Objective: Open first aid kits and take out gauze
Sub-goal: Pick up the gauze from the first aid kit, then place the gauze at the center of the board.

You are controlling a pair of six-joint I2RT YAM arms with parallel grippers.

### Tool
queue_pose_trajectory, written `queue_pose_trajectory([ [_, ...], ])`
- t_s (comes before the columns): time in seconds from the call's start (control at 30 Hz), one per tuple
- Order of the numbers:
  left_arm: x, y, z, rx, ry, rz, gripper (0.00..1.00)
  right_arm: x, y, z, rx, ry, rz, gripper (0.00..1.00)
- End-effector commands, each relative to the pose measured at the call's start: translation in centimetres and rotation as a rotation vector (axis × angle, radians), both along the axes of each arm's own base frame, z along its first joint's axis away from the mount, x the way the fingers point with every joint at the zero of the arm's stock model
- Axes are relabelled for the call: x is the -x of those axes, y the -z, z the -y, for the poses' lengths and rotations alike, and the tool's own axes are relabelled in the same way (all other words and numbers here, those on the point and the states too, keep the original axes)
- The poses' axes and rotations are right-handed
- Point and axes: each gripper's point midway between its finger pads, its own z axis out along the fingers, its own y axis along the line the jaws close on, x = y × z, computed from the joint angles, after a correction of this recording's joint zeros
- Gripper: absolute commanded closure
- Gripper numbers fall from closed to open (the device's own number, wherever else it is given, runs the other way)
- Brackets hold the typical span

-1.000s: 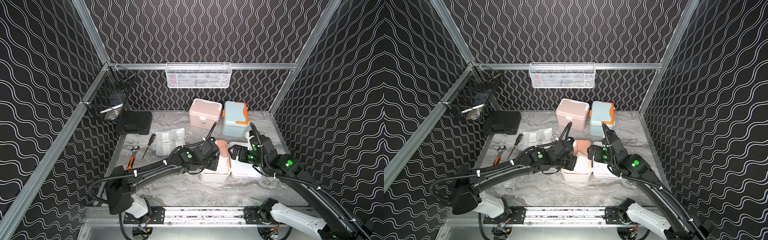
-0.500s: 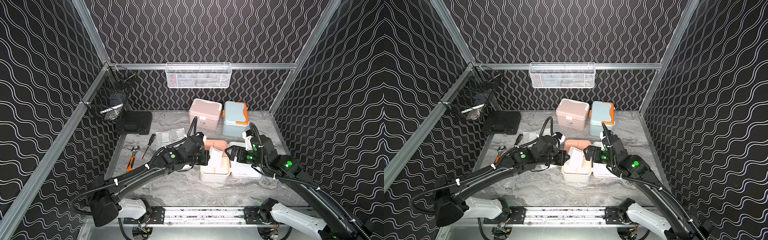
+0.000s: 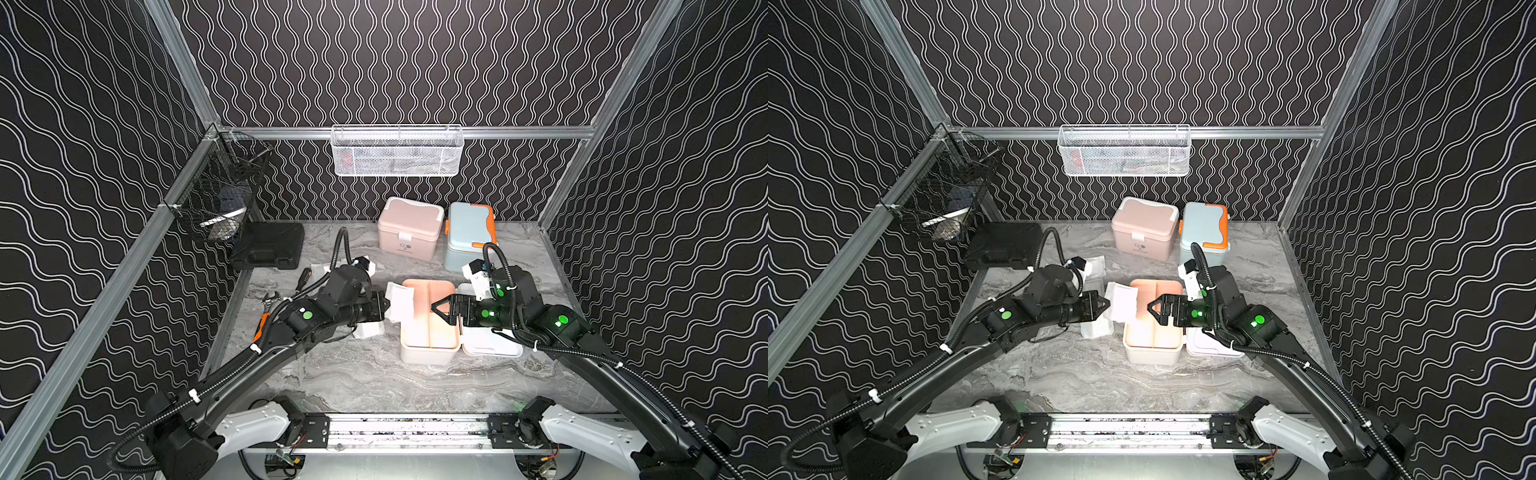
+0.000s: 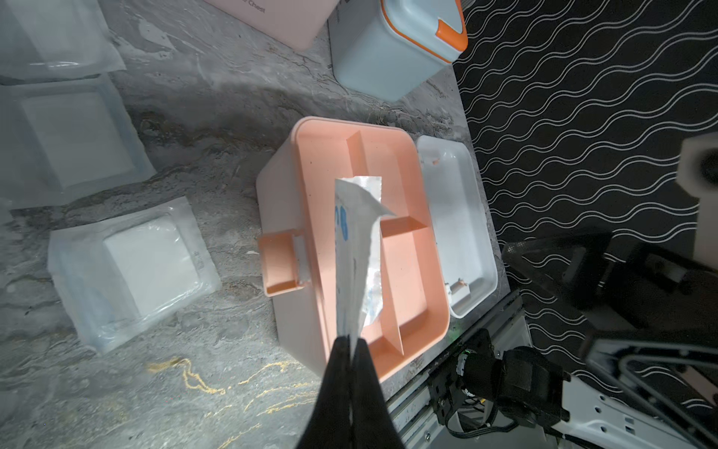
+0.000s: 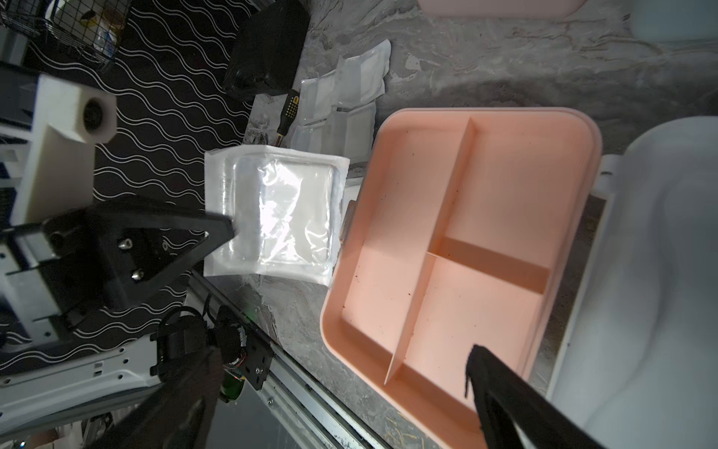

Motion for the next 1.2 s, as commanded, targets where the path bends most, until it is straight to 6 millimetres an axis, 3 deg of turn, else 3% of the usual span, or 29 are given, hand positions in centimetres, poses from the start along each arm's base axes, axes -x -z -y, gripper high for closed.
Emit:
queue_pose_trajectory([
  [0.0, 0.2, -0.3, -0.8, 0.007, 0.013, 0.007, 1.0, 0.0, -0.6, -1.6, -0.048, -0.073, 0.024, 0.0],
  [0.27, -0.4, -0.2, -4.2, -0.056, -0.035, 0.016, 1.0, -0.4, 0.6, -4.1, -0.077, -0.174, -0.01, 0.0],
  [0.63, -2.3, 1.7, -8.7, -0.061, -0.171, -0.021, 1.0, -0.6, 1.9, -7.9, -0.155, -0.297, -0.095, 0.0],
  [0.87, -2.5, 3.4, -11.4, -0.015, -0.228, -0.082, 1.0, -0.7, 2.4, -8.6, -0.12, -0.328, -0.104, 0.0],
  [1.17, -1.0, 5.6, -14.7, -0.005, -0.297, -0.159, 1.0, -0.7, 2.9, -8.5, -0.067, -0.315, -0.117, 0.0],
])
